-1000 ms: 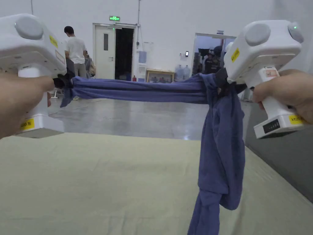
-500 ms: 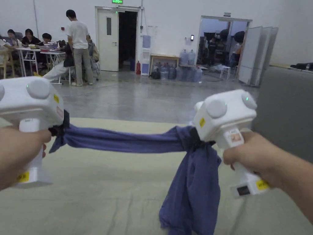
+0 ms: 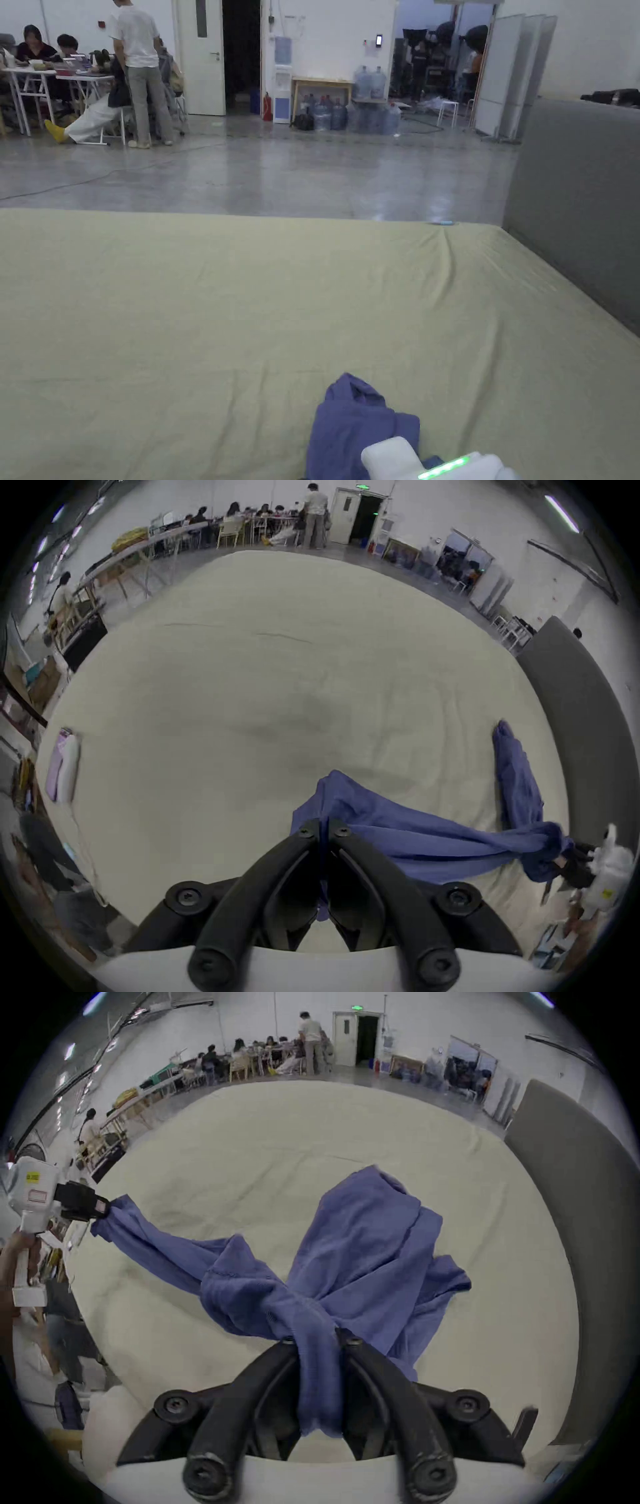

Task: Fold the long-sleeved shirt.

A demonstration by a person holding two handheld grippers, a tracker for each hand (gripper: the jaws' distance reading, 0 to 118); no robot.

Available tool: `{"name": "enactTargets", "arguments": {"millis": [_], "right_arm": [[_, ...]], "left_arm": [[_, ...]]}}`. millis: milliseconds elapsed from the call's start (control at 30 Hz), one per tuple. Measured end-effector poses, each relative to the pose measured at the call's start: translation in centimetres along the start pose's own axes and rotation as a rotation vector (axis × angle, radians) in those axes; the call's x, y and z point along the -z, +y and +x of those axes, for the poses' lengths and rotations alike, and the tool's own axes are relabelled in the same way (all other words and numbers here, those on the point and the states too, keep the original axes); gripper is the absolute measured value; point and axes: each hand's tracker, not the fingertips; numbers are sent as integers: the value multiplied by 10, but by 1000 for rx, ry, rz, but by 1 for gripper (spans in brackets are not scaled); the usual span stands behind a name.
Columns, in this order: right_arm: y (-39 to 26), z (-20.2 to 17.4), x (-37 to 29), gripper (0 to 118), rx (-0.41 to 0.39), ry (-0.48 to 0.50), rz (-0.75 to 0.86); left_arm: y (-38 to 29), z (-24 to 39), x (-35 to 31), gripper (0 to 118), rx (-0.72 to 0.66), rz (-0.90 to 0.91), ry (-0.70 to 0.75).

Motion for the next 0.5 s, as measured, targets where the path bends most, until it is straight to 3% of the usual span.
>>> {"name": "enactTargets", "arguments": {"millis": [67,100,133,167,200,267,300,400,433,467,500], "right_arm": [[-14,-10,3,12,19,51,-29],[-21,-14,8,23,32,81,-53],[-28,-19,17,44,36,94,-82],[-33,-20,24,80,62,109,-108],[-37,-21,29,92,93,117,-129],[-41,-18,19,92,164,167,-91],[-40,-15,7,92,180,181,-63],[-41,-4,-49,91,209,181,68],[-46,-1,-67,85,224,190,105],[-52,1,-79,59,231,182,129],[-60,2,-91,22,246,169,162]], "left_arm": [[-23,-3,-14,0,1,23,19],[-34,-3,-13,0,12,26,33],[-43,-4,-10,0,18,22,34],[-51,-5,-5,1,19,12,29],[-59,-8,0,21,12,-3,24],[-68,-8,0,110,-40,-40,5],[-71,-9,-6,118,-55,-40,-46],[-74,-4,-35,116,-66,59,-111],[-77,2,-45,115,-37,71,-118],[-81,7,-52,109,-12,79,-132],[-86,16,-60,87,35,65,-145]]}}
